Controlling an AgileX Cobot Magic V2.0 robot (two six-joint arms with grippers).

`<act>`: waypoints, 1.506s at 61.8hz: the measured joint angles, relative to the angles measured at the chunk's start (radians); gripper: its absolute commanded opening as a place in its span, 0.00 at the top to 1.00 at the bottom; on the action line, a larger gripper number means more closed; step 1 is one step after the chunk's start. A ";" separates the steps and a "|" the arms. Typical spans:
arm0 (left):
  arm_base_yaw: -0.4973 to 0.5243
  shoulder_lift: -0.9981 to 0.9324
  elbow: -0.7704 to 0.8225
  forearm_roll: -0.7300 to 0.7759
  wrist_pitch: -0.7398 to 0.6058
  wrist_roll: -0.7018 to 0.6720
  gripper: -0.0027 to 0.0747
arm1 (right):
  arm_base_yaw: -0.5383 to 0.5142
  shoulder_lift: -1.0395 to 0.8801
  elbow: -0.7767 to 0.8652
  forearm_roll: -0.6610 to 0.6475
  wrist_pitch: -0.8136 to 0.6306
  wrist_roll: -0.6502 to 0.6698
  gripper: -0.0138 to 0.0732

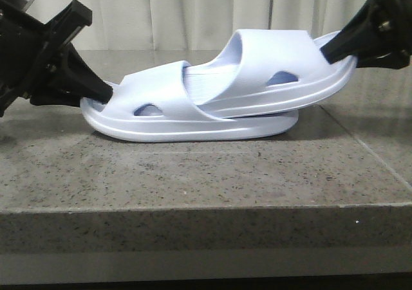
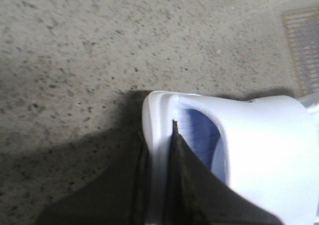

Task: Insert blue slippers together front up
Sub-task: 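Lower the right-held slipper onto the other, soles stacked, and open the right gripper, then open the left gripper and withdraw it from the stacked slippers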

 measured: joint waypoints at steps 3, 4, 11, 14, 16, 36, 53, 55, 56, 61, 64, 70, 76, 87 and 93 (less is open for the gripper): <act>0.000 0.000 0.000 0.002 -0.008 0.002 0.99 | 0.042 0.013 0.000 0.015 -0.057 0.000 0.98; 0.000 0.000 0.000 0.002 -0.010 0.002 0.99 | 0.055 0.020 0.000 0.020 -0.082 0.000 0.98; 0.000 0.000 0.000 0.004 -0.030 0.002 0.99 | 0.114 0.046 0.000 0.032 -0.162 0.000 0.98; 0.000 0.000 0.000 0.004 -0.032 0.002 0.99 | 0.123 0.048 0.000 0.037 -0.174 0.000 0.98; 0.000 0.000 0.000 0.004 -0.034 0.002 0.99 | 0.125 0.048 0.000 0.039 -0.177 0.000 0.98; 0.000 0.000 0.000 0.004 -0.036 0.005 0.99 | 0.131 0.049 0.000 0.046 -0.187 0.000 0.98; 0.000 0.000 0.000 0.004 -0.036 0.007 0.99 | 0.131 0.049 0.000 0.046 -0.189 -0.006 0.74; 0.000 0.000 0.000 0.004 -0.036 0.007 0.99 | 0.126 0.049 0.000 0.046 -0.189 -0.009 0.67; 0.000 0.000 0.000 0.004 -0.036 0.007 0.99 | 0.119 0.047 0.000 0.044 -0.181 -0.011 0.64; 0.000 0.000 0.000 0.000 -0.034 0.007 0.99 | 0.079 0.033 0.000 0.017 -0.127 -0.021 0.53; 0.000 0.000 0.000 -0.002 -0.029 0.007 0.99 | 0.043 0.019 0.000 -0.006 -0.081 -0.022 0.50; 0.000 0.000 0.000 -0.009 -0.008 0.007 0.99 | -0.066 -0.024 0.000 -0.062 0.041 -0.029 0.50; 0.000 0.000 0.000 -0.012 -0.001 0.007 0.99 | -0.206 -0.077 0.001 -0.103 0.145 -0.029 0.50; 0.000 0.000 0.000 -0.014 -0.001 0.007 0.99 | -0.435 -0.141 0.001 -0.146 0.282 -0.037 0.50; 0.000 0.000 0.000 -0.014 0.001 0.007 0.99 | -0.492 -0.145 0.001 -0.171 0.327 -0.043 0.50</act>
